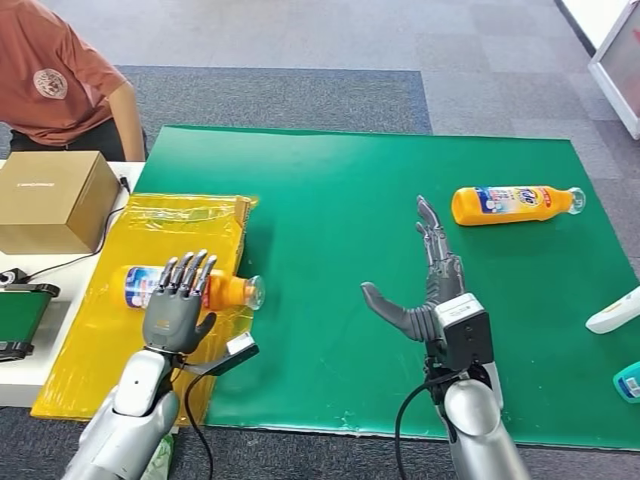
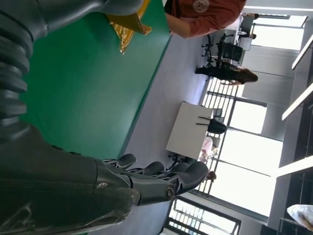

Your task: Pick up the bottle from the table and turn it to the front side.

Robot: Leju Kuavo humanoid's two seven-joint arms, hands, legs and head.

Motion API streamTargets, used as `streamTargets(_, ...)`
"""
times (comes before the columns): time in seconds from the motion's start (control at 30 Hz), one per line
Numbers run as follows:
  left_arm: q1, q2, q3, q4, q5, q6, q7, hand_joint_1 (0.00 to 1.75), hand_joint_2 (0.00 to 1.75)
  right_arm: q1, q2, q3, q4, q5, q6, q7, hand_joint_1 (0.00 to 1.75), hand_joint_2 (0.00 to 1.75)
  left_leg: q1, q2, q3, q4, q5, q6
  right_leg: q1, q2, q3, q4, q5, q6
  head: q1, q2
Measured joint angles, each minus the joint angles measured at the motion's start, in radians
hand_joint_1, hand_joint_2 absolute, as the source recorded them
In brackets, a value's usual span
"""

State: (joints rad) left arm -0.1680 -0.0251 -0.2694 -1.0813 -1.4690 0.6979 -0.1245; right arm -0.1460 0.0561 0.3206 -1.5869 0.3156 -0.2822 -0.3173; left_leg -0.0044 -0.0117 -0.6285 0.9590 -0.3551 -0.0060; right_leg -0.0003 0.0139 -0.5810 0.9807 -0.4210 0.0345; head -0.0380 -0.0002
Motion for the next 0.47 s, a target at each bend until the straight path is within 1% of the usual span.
streamTargets(0.07, 0.026, -0.017, 0.028, -0.086, 0.023, 0.001, -0.061, 0.0, 1.75, 0.002, -0.005, 0.007, 0.0, -0.001, -0.005, -0.001, 0.0, 1.75, 0.0, 0.0, 0.0, 0.0, 0.0, 0.0, 0.0, 0.0, 0.0, 0.0, 0.0, 0.0, 0.0, 0.0)
streamTargets(0.1, 0.038, -0.028, 0.046, -0.124, 0.044, 0.001, -0.105, 0.0, 1.75, 0.004, -0.008, 0.011, 0.0, -0.002, -0.007, -0.001, 0.0, 1.75, 0.0, 0.0, 0.0, 0.0, 0.0, 0.0, 0.0, 0.0, 0.0, 0.0, 0.0, 0.0, 0.0, 0.0)
streamTargets(0.2, 0.075, -0.086, 0.121, -0.228, 0.117, 0.001, -0.274, 0.0, 1.75, 0.011, -0.014, 0.021, 0.0, -0.002, -0.016, -0.001, 0.0, 1.75, 0.0, 0.0, 0.0, 0.0, 0.0, 0.0, 0.0, 0.0, 0.0, 0.0, 0.0, 0.0, 0.0, 0.0)
streamTargets(0.27, 0.096, -0.127, 0.167, -0.281, 0.151, 0.002, -0.359, 0.0, 1.75, 0.014, -0.017, 0.025, 0.0, -0.002, -0.021, -0.001, 0.0, 1.75, 0.0, 0.0, 0.0, 0.0, 0.0, 0.0, 0.0, 0.0, 0.0, 0.0, 0.0, 0.0, 0.0, 0.0)
streamTargets(0.33, 0.115, -0.165, 0.204, -0.328, 0.184, 0.002, -0.428, 0.0, 1.75, 0.017, -0.02, 0.028, 0.0, 0.0, -0.026, 0.0, 0.0, 1.75, 0.0, 0.0, 0.0, 0.0, 0.0, 0.0, 0.0, 0.0, 0.0, 0.0, 0.0, 0.0, 0.0, 0.0)
streamTargets(0.4, 0.13, -0.203, 0.239, -0.367, 0.261, 0.001, -0.491, 0.0, 1.75, 0.022, -0.022, 0.029, -0.002, 0.007, -0.033, 0.003, 0.0, 1.75, 0.0, 0.0, 0.0, 0.0, 0.0, 0.0, 0.0, 0.0, 0.0, 0.0, 0.0, 0.0, 0.0, 0.0)
streamTargets(0.43, 0.14, -0.215, 0.246, -0.382, 0.331, 0.001, -0.5, 0.0, 1.75, 0.028, -0.023, 0.03, -0.005, 0.014, -0.037, 0.006, 0.0, 1.75, 0.0, 0.0, 0.0, 0.0, 0.0, 0.0, 0.0, 0.0, 0.0, 0.0, 0.0, 0.0, 0.0, 0.0)
streamTargets(0.47, 0.144, -0.221, 0.25, -0.388, 0.366, 0.0, -0.505, 0.0, 1.75, 0.031, -0.023, 0.03, -0.007, 0.018, -0.04, 0.008, 0.0, 1.75, 0.0, 0.0, 0.0, 0.0, 0.0, 0.0, 0.0, 0.0, 0.0, 0.0, 0.0, 0.0, 0.0, 0.0)
